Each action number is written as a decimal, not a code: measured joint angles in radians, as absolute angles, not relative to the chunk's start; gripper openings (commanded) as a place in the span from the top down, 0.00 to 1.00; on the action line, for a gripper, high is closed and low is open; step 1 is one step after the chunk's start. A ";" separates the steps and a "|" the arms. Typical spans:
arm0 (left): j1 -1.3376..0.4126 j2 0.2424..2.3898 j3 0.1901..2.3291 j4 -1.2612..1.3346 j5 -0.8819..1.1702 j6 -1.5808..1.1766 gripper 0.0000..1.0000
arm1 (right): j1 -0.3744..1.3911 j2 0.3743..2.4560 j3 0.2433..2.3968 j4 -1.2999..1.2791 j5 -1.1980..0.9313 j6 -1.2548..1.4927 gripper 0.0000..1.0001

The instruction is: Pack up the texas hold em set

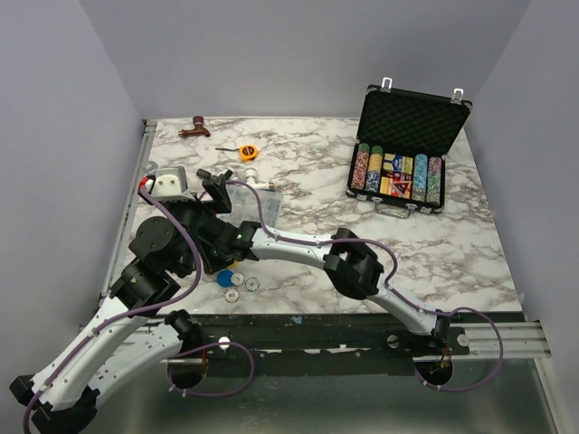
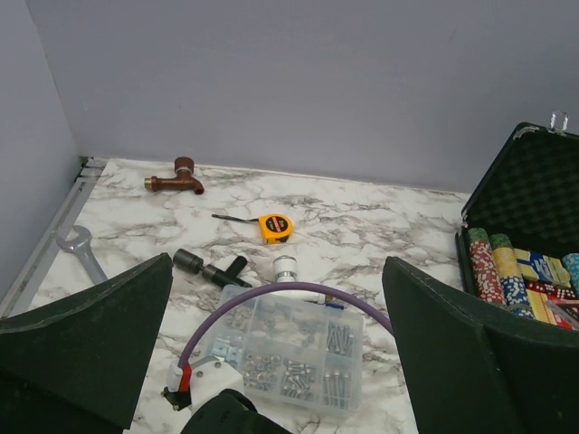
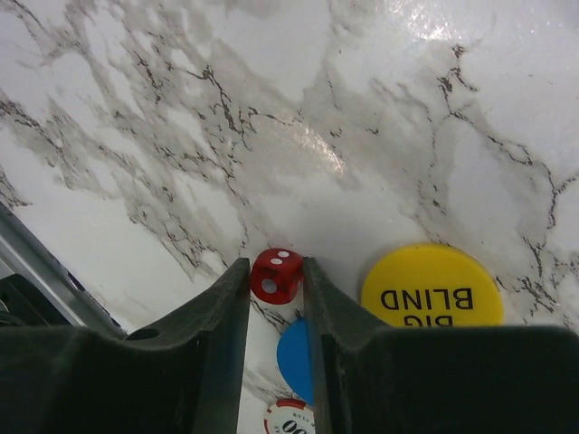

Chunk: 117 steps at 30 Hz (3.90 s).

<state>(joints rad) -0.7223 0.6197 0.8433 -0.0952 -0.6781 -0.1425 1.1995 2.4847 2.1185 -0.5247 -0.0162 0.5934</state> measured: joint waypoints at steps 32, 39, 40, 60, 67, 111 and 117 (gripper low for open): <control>-0.722 0.764 1.077 -0.160 -0.554 -0.167 0.01 | 0.496 1.534 1.065 -0.007 0.116 0.651 0.99; -0.723 0.802 0.985 -0.175 -0.401 -0.103 0.01 | 0.179 1.624 1.136 -0.163 0.174 0.620 0.99; -0.723 0.793 0.966 -0.175 -0.385 -0.095 0.01 | 0.149 1.645 1.149 -0.170 0.176 0.620 0.99; -0.755 0.771 0.932 -0.136 -0.364 -0.052 0.01 | 0.100 1.919 1.358 -0.230 0.216 0.575 0.99; -0.756 0.786 0.931 -0.135 -0.364 -0.052 0.01 | 0.099 1.945 1.359 -0.228 0.229 0.574 0.99; -0.760 0.811 0.923 -0.128 -0.373 -0.048 0.01 | 0.078 1.988 1.380 -0.182 0.152 0.561 0.55; -0.760 0.811 0.923 -0.128 -0.373 -0.048 0.01 | 0.078 1.963 1.389 -0.187 0.152 0.554 0.67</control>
<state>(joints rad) -0.7597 0.8108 0.9230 -0.1284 -0.3729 -0.0483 0.0784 1.9633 1.3888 -0.1871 0.1524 0.5545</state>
